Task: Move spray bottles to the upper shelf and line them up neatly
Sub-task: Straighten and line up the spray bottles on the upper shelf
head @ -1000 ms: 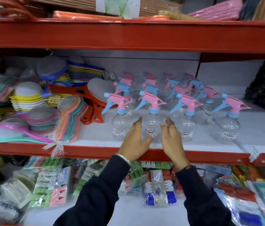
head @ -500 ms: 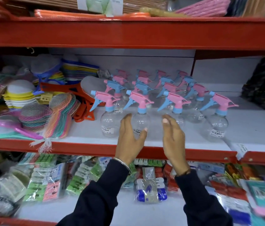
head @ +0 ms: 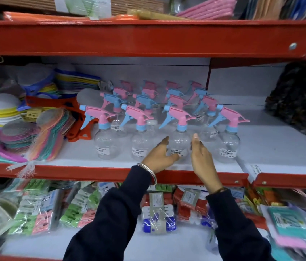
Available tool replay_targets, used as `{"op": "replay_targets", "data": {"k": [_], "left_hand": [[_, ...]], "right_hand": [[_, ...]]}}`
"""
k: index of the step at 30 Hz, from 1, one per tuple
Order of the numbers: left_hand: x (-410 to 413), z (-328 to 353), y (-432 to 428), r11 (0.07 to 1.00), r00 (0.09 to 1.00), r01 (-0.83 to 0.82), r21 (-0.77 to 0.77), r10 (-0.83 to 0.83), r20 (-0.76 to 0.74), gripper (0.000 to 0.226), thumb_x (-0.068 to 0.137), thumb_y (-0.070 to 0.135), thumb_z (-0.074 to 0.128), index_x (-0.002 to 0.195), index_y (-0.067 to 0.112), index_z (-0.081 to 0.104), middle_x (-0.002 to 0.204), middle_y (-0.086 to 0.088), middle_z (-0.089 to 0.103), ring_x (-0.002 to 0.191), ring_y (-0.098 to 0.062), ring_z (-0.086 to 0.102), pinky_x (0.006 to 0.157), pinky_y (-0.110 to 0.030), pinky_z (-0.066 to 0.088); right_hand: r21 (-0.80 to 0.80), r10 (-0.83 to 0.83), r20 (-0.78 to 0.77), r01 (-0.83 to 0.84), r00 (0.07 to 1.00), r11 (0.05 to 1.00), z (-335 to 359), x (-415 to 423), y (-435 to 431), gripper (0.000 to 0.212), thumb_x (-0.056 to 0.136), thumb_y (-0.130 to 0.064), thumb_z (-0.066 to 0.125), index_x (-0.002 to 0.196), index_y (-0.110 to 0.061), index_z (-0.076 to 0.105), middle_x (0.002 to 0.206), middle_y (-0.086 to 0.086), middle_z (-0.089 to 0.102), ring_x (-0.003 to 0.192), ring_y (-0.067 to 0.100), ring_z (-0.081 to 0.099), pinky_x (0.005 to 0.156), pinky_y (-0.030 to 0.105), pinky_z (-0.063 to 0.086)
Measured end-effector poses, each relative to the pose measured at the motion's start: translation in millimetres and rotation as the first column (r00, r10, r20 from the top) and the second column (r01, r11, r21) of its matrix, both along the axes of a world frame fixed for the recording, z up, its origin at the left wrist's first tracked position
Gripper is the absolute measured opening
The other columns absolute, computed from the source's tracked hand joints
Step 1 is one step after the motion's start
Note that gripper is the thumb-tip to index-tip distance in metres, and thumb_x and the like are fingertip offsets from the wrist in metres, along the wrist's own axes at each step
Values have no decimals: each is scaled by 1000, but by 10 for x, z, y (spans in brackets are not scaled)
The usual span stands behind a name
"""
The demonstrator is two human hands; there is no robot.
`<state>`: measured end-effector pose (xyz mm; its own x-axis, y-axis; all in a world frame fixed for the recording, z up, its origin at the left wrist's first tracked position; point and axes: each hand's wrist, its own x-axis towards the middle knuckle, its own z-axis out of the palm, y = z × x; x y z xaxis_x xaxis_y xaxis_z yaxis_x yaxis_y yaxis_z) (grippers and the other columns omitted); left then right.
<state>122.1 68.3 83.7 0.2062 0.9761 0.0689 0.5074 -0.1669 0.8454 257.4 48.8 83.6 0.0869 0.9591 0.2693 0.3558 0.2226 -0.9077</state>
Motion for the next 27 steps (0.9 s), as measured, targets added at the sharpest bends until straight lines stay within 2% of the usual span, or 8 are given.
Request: {"op": "replay_targets", "data": {"k": [3,8,11,13,16,19,23,27], "left_hand": [[21,-52,-34,999,999,-35,8,35,-26,83,88,30,59,150,14,6,155,-4,22,138,-19,30,112,-38,33],[317,-98,-324,865,956,-294,407,271,113,64,88,26,59,142,14,26,143,0,32,133,-12,32,108,-20,26],[623,-126,-461,807,971,-228,545,146,189,50,88,20,56,134,18,37,132,5,39,123,-5,39,104,-21,33],[817,-122,-416,875,992,-95,474,44,117,54,89,21,56,138,18,33,136,5,37,125,-4,38,106,-25,34],[1042,-41,-222,973,997,71,219,-76,14,74,89,28,58,148,15,13,152,-2,21,138,-13,27,114,-33,28],[1166,101,-111,986,987,159,54,-160,5,82,90,22,58,149,12,2,157,-6,12,142,-19,19,115,-31,22],[1183,152,-103,983,983,182,19,-182,9,78,90,19,58,149,16,7,155,-4,22,138,-16,27,102,-19,24],[1077,60,-113,993,991,116,25,-114,-73,84,89,33,58,150,16,2,156,-4,19,141,-17,25,111,-25,26]], "right_hand": [[23,6,4,-6,1000,1000,-3,54,-13,59,94,-54,19,113,-14,57,101,0,57,96,17,52,76,29,35],[247,-132,-201,181,971,952,-144,289,-122,54,93,-56,26,128,-22,50,131,-5,54,119,7,49,93,21,38],[341,-278,-292,371,915,864,-191,547,-166,48,94,-48,27,128,-22,49,129,-6,53,116,3,49,90,7,37],[323,-331,-298,421,895,848,-168,716,-133,47,95,-44,28,130,-18,47,132,-2,52,117,6,48,88,5,36],[218,-355,-227,402,907,889,-134,901,-14,52,95,-46,29,133,-13,43,137,8,49,122,17,46,92,22,34],[153,-308,-165,333,937,930,-117,987,63,51,95,-51,27,123,-16,51,128,10,55,115,24,51,88,29,35],[127,-230,-194,256,954,958,-52,1012,35,45,97,-46,25,110,-19,58,106,0,59,96,16,54,78,27,36],[104,-163,-198,186,967,977,-30,989,58,36,96,-48,26,92,-29,57,84,-10,60,79,4,55,72,22,45]]}}
